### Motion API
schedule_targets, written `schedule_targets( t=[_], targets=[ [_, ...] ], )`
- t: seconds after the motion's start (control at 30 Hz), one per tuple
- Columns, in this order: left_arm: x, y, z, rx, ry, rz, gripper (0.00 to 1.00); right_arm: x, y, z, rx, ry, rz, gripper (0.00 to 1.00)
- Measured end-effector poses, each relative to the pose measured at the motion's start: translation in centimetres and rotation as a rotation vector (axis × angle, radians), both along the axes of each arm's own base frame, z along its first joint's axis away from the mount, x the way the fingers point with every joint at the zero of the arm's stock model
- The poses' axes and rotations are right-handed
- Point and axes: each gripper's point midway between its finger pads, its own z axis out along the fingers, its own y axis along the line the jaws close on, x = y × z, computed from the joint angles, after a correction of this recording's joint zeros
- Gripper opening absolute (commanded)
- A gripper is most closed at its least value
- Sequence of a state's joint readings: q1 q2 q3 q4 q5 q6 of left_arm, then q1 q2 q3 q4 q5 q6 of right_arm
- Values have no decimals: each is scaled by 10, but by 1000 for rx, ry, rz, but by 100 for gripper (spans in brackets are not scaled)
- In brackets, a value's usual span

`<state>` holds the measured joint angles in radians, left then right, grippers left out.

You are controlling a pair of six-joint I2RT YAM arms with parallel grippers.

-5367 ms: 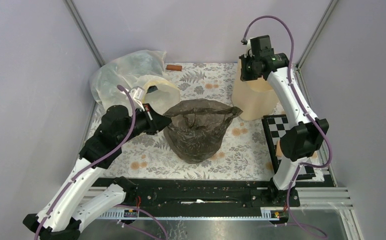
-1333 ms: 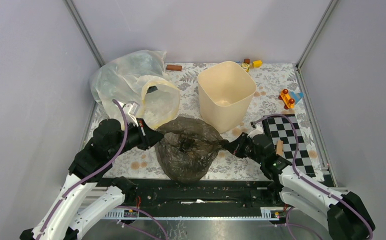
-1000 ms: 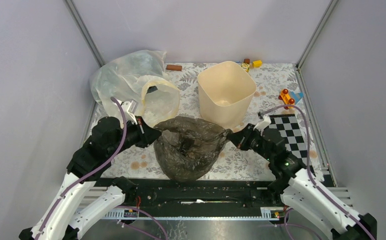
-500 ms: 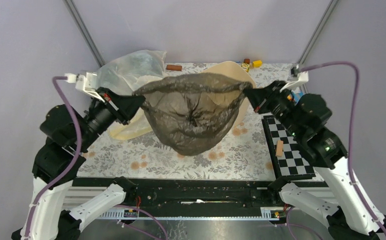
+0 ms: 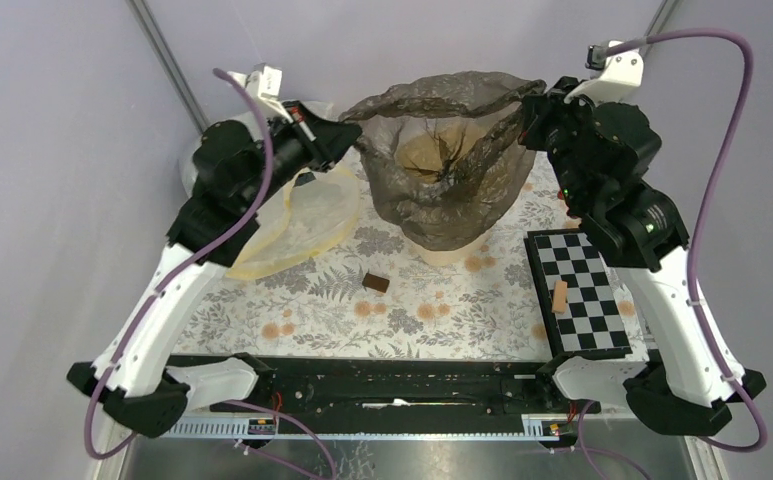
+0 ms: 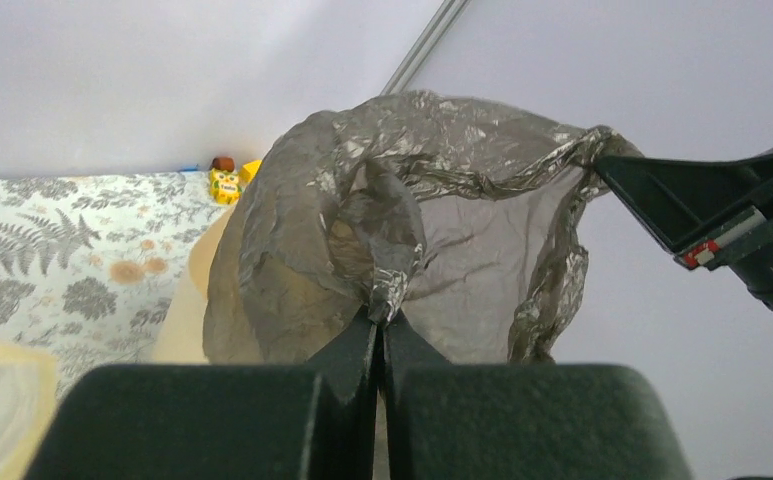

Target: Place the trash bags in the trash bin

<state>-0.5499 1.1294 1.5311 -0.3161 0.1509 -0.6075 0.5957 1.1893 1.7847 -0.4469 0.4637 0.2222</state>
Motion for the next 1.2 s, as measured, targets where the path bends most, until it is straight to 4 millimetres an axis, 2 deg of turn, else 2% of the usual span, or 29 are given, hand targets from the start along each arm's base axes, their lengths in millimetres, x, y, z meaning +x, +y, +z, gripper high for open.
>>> schedule_targets(
  t=[0.17, 0.27, 0.33, 0.43, 0.53, 0.63, 0.8, 0.83, 0.87, 0.9, 0.93, 1.0, 1.07, 1.13, 1.2],
  targets=[
    [36, -24, -3, -16, -1, -8, 0, 13, -18, -12, -116, 36, -124, 0],
    [55, -35, 15, -29, -35, -6, 0, 17, -26, -10, -166, 39, -170, 0],
    [67, -42, 35, -45, -77, -3, 0, 23, -27, 2, -180, 23, -196, 0],
    [77, -45, 55, -69, -125, 3, 0, 30, -27, 18, -191, 2, -218, 0],
    [79, -43, 63, -85, -150, 8, 0, 33, -29, 21, -203, -2, -234, 0],
    [82, -41, 67, -98, -165, 14, 0, 33, -33, 13, -229, 21, -258, 2],
    [90, -45, 56, -108, -144, -6, 0, 34, -42, -28, -309, 112, -306, 3],
    [93, -47, 51, -110, -137, -14, 0, 34, -43, -35, -323, 127, -311, 5],
    [95, -50, 46, -112, -123, -26, 0, 35, -44, -41, -336, 140, -316, 12],
    [97, -53, 40, -113, -112, -36, 0, 34, -45, -44, -342, 146, -318, 33],
    [99, -57, 33, -113, -97, -52, 0, 34, -45, -47, -348, 152, -318, 48],
    [102, -63, 24, -118, -77, -79, 0, 29, -49, -52, -362, 163, -318, 55],
    [105, -69, 16, -126, -60, -108, 0, 24, -53, -51, -376, 169, -323, 57],
    [107, -74, 12, -136, -49, -139, 0, 18, -57, -46, -385, 170, -319, 59],
    [108, -76, 11, -147, -42, -162, 0, 12, -58, -31, -381, 149, -293, 62]
  ],
)
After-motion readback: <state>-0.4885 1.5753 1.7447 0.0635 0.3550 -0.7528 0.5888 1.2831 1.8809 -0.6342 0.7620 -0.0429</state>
